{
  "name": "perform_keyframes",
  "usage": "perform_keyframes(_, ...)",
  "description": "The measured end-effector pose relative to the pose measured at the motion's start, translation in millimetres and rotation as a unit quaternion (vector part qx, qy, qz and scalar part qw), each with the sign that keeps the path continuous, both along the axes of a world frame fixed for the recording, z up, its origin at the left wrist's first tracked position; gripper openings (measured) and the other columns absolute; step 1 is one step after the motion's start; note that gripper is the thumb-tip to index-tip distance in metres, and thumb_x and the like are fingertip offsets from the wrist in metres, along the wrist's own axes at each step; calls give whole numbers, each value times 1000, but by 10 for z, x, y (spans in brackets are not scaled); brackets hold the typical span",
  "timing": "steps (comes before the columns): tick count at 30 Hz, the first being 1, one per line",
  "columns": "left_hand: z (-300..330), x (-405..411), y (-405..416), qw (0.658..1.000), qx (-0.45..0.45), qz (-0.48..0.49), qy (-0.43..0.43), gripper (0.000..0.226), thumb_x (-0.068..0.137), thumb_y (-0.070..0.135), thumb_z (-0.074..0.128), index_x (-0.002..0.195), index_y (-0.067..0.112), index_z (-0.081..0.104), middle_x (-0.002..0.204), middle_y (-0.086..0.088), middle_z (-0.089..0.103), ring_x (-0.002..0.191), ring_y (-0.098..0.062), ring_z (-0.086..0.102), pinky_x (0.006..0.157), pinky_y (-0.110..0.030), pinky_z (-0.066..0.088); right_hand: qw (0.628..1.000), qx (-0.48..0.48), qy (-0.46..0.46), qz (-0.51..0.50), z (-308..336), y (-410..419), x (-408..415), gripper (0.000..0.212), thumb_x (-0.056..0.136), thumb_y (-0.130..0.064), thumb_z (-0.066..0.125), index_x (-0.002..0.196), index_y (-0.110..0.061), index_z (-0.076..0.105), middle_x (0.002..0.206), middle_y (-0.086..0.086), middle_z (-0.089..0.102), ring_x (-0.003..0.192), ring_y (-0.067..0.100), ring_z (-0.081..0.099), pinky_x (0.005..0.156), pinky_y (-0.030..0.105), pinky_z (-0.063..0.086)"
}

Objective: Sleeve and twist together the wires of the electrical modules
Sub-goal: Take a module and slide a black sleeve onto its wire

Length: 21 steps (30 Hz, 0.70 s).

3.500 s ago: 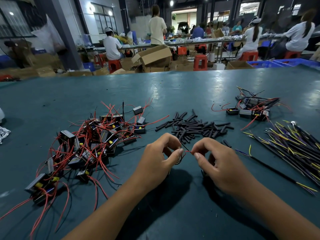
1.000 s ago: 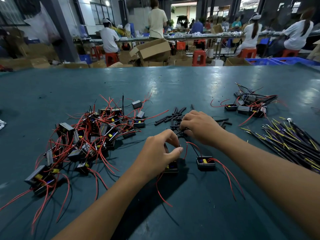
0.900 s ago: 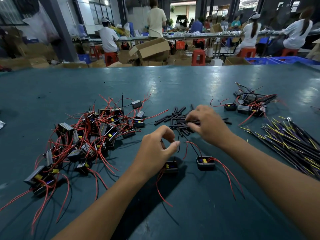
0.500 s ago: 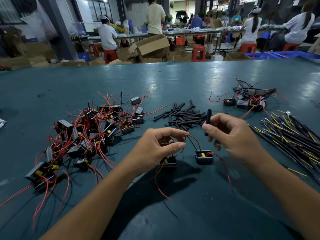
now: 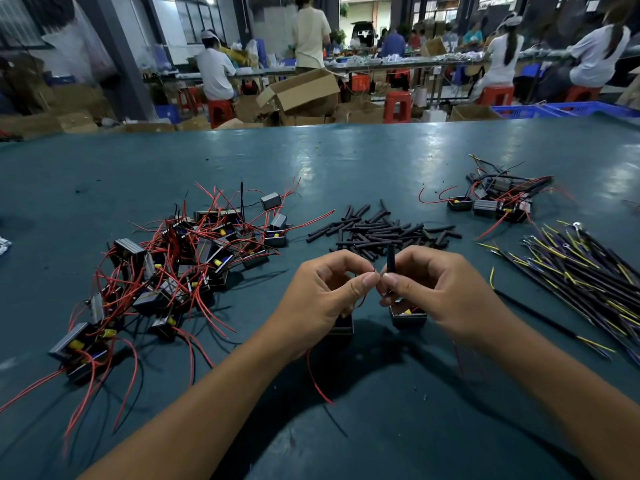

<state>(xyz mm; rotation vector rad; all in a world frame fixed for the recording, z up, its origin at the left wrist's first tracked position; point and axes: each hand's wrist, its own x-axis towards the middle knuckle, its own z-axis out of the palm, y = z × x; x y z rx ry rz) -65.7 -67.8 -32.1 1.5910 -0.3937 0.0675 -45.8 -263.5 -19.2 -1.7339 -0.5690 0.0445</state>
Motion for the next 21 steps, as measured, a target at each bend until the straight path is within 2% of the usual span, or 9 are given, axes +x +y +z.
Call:
perform_keyframes(4, 8, -8, -7, 999, -20, -25, 0, 13, 90, 24, 67, 91, 11, 64, 84, -9, 73, 53, -9, 41, 49, -17, 36, 992, -9, -79, -103, 48, -8, 10, 4, 88, -23, 71, 88, -19, 70, 78, -4, 70, 70, 7, 61, 64, 21, 48)
perform_keyframes(7, 8, -12, -9, 1000, -5, -25, -8, 16, 88, 25, 69, 91, 10, 65, 77, -4, 67, 54, -6, 41, 50, -14, 35, 990, 106, -49, -75, 129, 19, -33, 15, 84, -25, 70, 95, -16, 71, 76, 9, 67, 65, 12, 57, 56, 23, 47)
perform_keyframes(9, -7, -11, -18, 1000, 12, -22, -14, 16, 87, 26, 70, 90, 11, 67, 71, 4, 63, 56, -7, 40, 50, -14, 34, 987, 140, -53, -64, 169, 44, -70, 22, 82, -24, 68, 99, -10, 68, 82, 16, 69, 67, 13, 62, 55, 24, 49)
perform_keyframes(13, -14, -8, -40, 1000, 3, -22, -13, 13, 86, 26, 71, 87, 13, 68, 68, 4, 60, 55, -8, 39, 50, -15, 33, 986, 125, -87, -71, 180, 47, -95, 14, 89, -11, 67, 103, -8, 65, 90, 12, 73, 72, 14, 66, 57, 23, 51)
perform_keyframes(16, -9, -8, -43, 1000, -1, -22, -15, 11, 87, 25, 70, 86, 14, 68, 69, 5, 63, 55, -5, 42, 51, -15, 34, 984, 125, -110, -67, 186, 27, -102, 14, 91, 0, 64, 104, -5, 63, 90, 10, 73, 73, 11, 66, 63, 17, 49)
perform_keyframes(21, 4, -14, -45, 1000, -5, -12, -11, 13, 87, 25, 70, 86, 13, 68, 72, -3, 64, 55, -12, 40, 49, -18, 35, 980, 90, -157, -84, 188, -5, -117, 11, 90, -5, 67, 100, -9, 64, 87, 4, 73, 78, 14, 67, 69, 23, 52)
